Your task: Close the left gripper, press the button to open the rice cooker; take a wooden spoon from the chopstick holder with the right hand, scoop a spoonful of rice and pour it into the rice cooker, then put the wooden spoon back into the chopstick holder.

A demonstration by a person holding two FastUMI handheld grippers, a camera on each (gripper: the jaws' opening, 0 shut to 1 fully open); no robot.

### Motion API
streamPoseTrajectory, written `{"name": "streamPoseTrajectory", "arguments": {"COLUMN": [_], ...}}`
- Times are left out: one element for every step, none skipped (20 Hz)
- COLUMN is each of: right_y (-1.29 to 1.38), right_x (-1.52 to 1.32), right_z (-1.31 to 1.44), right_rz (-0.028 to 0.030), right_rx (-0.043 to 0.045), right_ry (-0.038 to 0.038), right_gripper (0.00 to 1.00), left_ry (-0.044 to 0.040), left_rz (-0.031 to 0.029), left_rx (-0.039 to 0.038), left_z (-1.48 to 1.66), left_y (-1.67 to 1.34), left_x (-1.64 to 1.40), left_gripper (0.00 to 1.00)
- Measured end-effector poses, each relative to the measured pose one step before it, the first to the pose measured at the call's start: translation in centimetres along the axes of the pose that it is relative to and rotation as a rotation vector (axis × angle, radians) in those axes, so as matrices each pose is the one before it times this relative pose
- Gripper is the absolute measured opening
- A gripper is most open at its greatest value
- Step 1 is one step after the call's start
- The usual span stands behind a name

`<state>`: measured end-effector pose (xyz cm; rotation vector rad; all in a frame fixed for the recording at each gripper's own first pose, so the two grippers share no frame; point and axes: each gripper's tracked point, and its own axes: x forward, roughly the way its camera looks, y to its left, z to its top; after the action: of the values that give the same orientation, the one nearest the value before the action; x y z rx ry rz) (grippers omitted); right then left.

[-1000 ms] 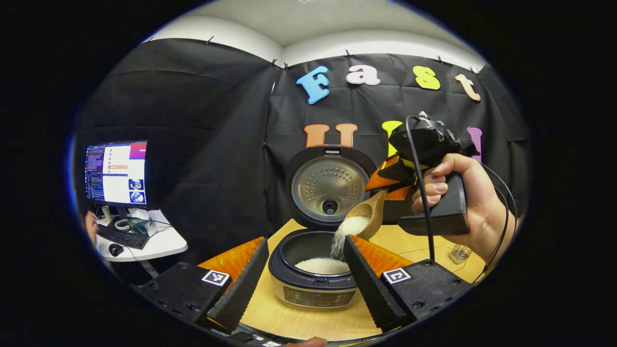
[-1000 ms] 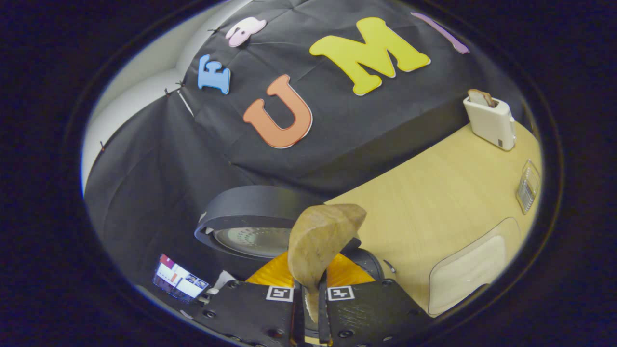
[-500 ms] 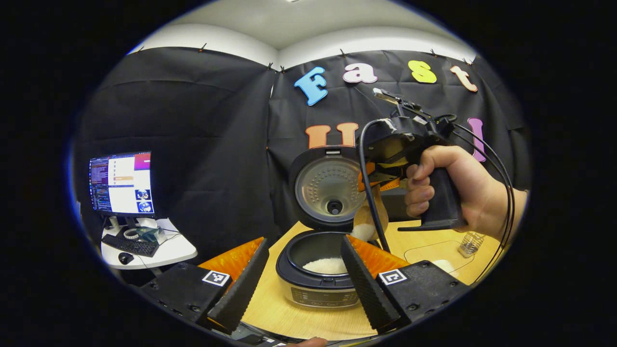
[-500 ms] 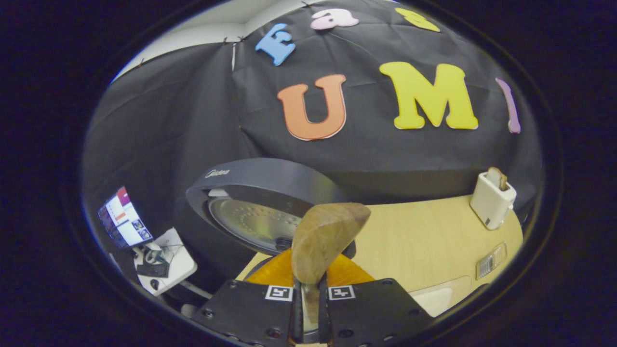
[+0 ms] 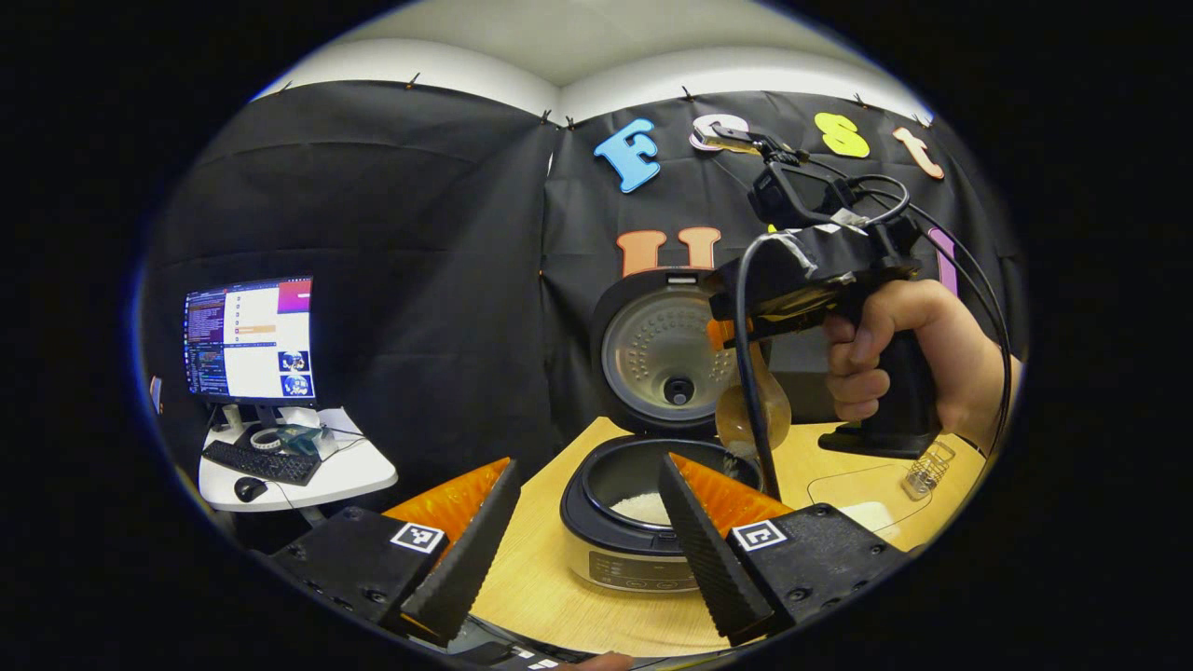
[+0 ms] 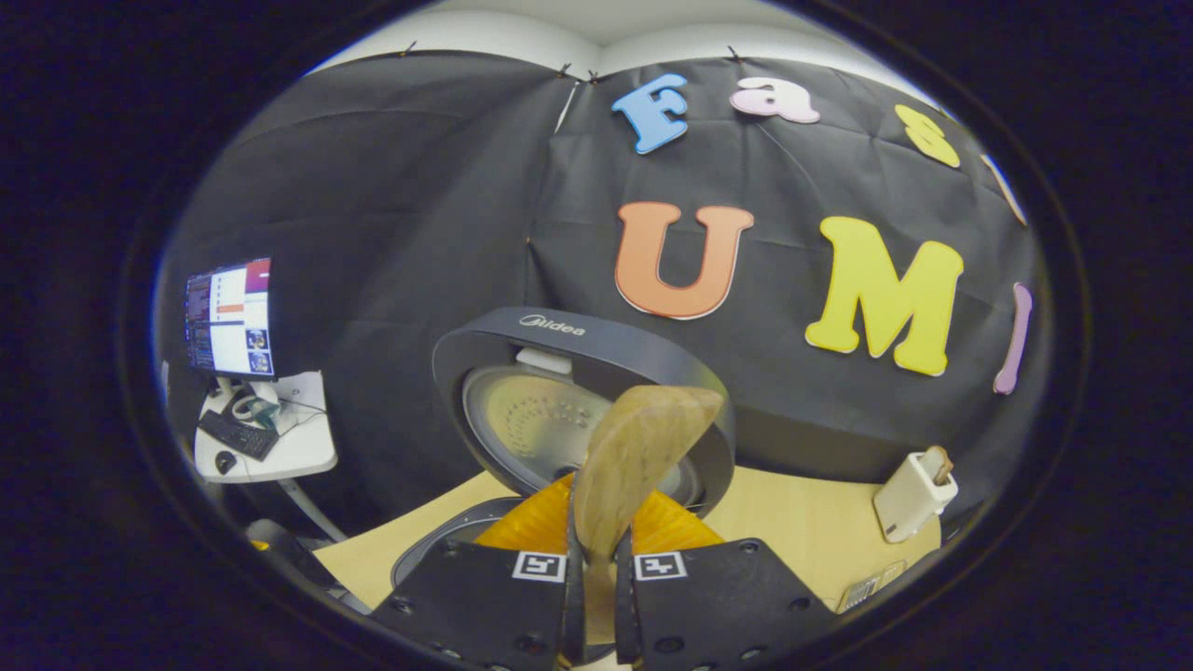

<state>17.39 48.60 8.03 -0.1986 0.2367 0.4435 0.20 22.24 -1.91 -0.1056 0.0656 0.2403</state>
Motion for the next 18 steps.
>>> {"name": "streamPoseTrajectory", "arguments": {"right_y": [0.268, 0.105, 0.199, 0.120, 0.081, 0.104, 0.224, -0.064, -0.145, -0.269, -0.272, -0.399, -0.642, -0.783, -0.736, -0.794, -0.918, -0.981], "right_x": [0.133, 0.256, -0.026, -0.005, -0.037, -0.272, -0.165, -0.062, -0.135, -0.151, -0.192, -0.128, -0.189, -0.282, -0.309, -0.127, -0.398, -0.251], "right_z": [-0.059, -0.264, 0.005, -0.016, 0.102, -0.057, 0.096, -0.139, 0.086, -0.002, 0.047, -0.015, -0.037, -0.149, -0.070, -0.134, -0.170, -0.294], "right_rz": [0.01113, 0.00483, 0.00194, -0.00446, -0.00461, -0.00205, 0.00033, -0.00648, -0.01102, -0.00890, -0.00403, -0.00422, -0.00893, -0.00895, -0.00862, -0.00953, -0.00920, -0.00813], "right_rx": [-0.03638, -0.04112, -0.04398, -0.04778, -0.03911, -0.03413, -0.02101, -0.01518, -0.00630, 0.00205, 0.00421, 0.00621, 0.00734, 0.00850, 0.00839, 0.00955, 0.00992, 0.01165], "right_ry": [0.00145, 0.00125, -0.00248, -0.00845, -0.01333, -0.00767, -0.00735, -0.00513, -0.00393, -0.00203, -0.00174, -0.00212, -0.00174, -0.00106, -0.00204, -0.00156, -0.00043, 0.00117], "right_gripper": [0.12, 0.12, 0.12, 0.12, 0.12, 0.12, 0.13, 0.12, 0.14, 0.14, 0.14, 0.14, 0.14, 0.14, 0.14, 0.14, 0.14, 0.14], "left_ry": [0.00298, 0.00280, 0.00099, 0.00179, 0.00452, 0.00658, 0.00481, 0.00580, 0.00515, 0.00071, -0.00305, -0.00657, -0.00674, -0.00304, -0.00167, -0.00241, -0.00231, -0.00551], "left_rz": [0.00656, 0.00437, 0.00546, 0.00689, 0.00428, 0.00251, 0.00452, 0.00591, 0.00517, 0.00182, -0.00104, -0.00405, -0.00729, -0.01000, -0.01211, -0.01236, -0.00942, -0.00805], "left_rx": [0.00446, 0.00345, 0.00360, 0.00330, 0.00394, 0.00640, 0.00726, 0.00650, 0.00404, 0.00112, -0.00179, -0.00118, -0.00071, -0.00140, -0.00202, -0.00172, -0.00020, -0.00032], "left_z": [-0.044, -0.090, -0.028, -0.023, -0.109, -0.138, -0.203, -0.189, -0.199, 0.002, 0.192, 0.167, 0.156, 0.038, 0.040, 0.028, 0.110, 0.227], "left_y": [0.116, -0.047, 0.248, 0.095, -0.144, -0.033, 0.005, 0.039, 0.078, -0.038, -0.129, -0.331, -0.375, -0.410, -0.503, -0.449, -0.389, -0.446], "left_x": [0.063, -0.010, 0.155, 0.131, 0.030, 0.158, 0.108, 0.057, 0.118, 0.027, -0.014, -0.074, 0.009, -0.025, -0.038, 0.022, -0.063, -0.103], "left_gripper": [0.96, 0.96, 0.96, 0.96, 0.96, 0.96, 0.96, 0.96, 0.96, 0.96, 0.96, 0.96, 0.96, 0.96, 0.96, 0.96, 0.96, 0.96]}}
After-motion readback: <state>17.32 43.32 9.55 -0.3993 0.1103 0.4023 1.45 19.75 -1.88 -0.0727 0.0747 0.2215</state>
